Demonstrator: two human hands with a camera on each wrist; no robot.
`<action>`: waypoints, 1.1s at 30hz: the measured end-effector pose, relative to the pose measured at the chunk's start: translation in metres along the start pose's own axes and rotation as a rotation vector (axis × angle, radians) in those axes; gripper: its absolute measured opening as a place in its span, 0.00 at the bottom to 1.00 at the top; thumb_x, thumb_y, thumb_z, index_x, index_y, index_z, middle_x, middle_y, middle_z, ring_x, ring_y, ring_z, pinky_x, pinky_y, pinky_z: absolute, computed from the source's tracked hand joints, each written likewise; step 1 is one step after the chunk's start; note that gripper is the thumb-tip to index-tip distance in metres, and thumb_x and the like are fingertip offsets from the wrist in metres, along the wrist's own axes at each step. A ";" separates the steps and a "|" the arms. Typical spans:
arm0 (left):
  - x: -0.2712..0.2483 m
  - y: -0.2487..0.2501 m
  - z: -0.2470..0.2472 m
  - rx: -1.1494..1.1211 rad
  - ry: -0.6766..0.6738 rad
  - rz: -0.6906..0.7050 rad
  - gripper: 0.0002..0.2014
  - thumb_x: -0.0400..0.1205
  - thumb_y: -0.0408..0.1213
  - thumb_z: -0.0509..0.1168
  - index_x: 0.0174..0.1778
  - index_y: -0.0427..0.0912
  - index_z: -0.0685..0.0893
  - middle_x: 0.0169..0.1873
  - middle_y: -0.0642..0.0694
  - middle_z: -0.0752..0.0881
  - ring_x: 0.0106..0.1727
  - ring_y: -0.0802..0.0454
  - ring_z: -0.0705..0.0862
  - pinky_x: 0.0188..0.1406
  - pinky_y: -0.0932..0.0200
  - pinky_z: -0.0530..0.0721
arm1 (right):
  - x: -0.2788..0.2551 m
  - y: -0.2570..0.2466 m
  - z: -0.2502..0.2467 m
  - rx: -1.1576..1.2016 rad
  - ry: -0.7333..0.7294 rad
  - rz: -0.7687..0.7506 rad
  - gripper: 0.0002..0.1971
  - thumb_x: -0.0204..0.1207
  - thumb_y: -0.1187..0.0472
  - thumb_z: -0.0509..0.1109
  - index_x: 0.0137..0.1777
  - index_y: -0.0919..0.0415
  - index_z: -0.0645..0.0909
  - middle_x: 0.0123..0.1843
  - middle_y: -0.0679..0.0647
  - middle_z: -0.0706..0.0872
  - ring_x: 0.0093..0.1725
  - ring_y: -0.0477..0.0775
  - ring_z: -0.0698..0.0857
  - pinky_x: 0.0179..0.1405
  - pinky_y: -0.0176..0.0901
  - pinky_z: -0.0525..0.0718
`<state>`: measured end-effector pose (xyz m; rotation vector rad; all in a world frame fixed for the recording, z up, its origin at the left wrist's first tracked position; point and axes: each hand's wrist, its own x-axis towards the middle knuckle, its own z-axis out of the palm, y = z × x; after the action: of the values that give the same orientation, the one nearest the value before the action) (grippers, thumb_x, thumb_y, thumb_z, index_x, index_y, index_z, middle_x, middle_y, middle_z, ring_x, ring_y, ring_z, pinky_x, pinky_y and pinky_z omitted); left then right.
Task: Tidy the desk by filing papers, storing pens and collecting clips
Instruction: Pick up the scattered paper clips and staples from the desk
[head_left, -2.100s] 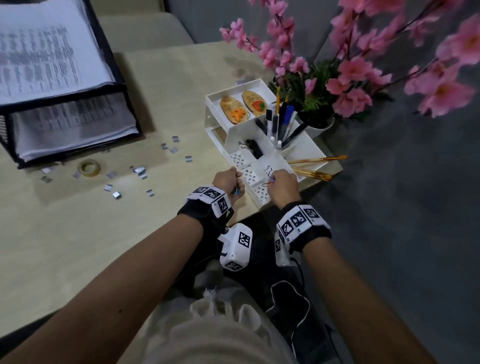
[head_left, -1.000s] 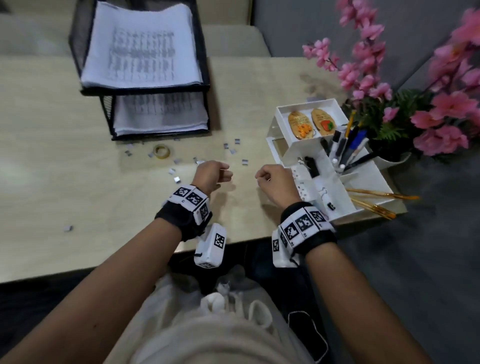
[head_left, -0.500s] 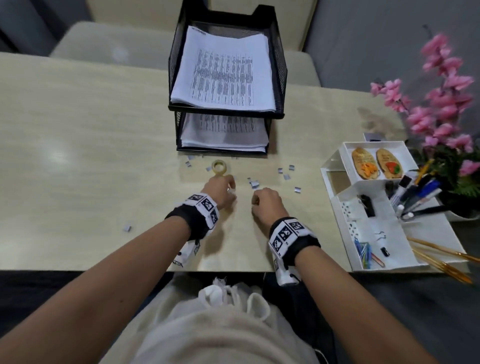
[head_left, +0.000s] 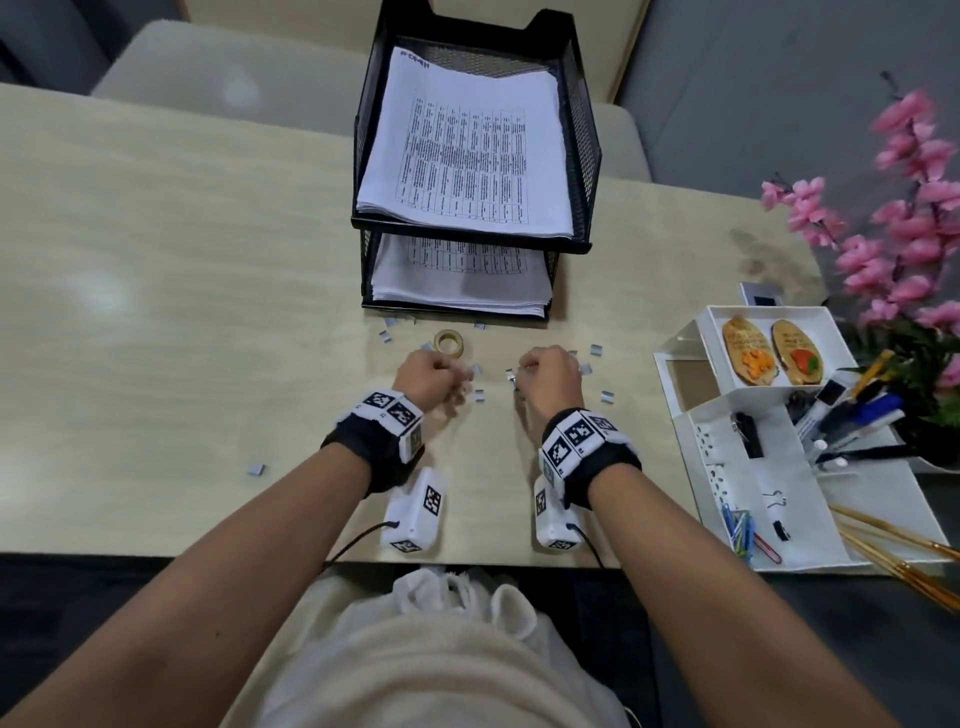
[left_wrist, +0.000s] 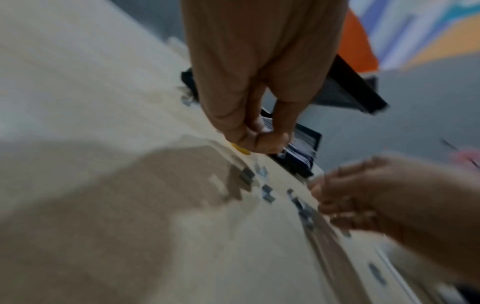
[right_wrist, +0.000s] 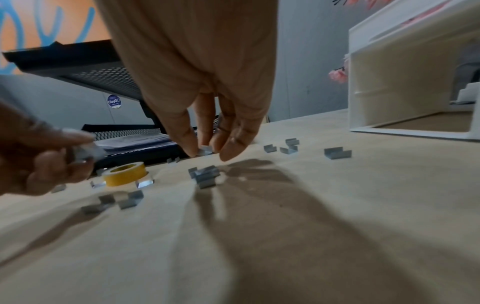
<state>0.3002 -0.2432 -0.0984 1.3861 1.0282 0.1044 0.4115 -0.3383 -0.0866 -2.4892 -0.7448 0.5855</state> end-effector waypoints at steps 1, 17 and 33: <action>-0.002 0.000 -0.003 -0.137 -0.024 -0.041 0.12 0.82 0.26 0.61 0.32 0.38 0.80 0.23 0.44 0.83 0.23 0.52 0.80 0.24 0.60 0.82 | 0.000 0.000 0.002 -0.023 0.001 -0.016 0.13 0.74 0.73 0.61 0.53 0.70 0.85 0.58 0.67 0.84 0.59 0.65 0.83 0.58 0.47 0.80; -0.002 0.018 0.018 -0.796 -0.092 -0.392 0.21 0.88 0.39 0.46 0.33 0.32 0.74 0.12 0.41 0.79 0.09 0.54 0.78 0.11 0.67 0.80 | -0.019 -0.041 -0.021 0.320 -0.110 -0.144 0.04 0.68 0.74 0.72 0.41 0.69 0.88 0.35 0.53 0.84 0.32 0.41 0.79 0.29 0.17 0.77; 0.002 0.009 -0.012 -0.750 0.026 -0.346 0.13 0.86 0.27 0.49 0.37 0.38 0.73 0.09 0.50 0.72 0.12 0.60 0.76 0.08 0.75 0.70 | -0.017 0.012 0.006 -0.235 -0.155 -0.230 0.15 0.71 0.78 0.58 0.50 0.67 0.83 0.51 0.64 0.82 0.53 0.63 0.80 0.50 0.47 0.78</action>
<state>0.2982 -0.2308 -0.0903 0.5226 1.0829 0.2252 0.4000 -0.3555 -0.0935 -2.5368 -1.2035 0.6426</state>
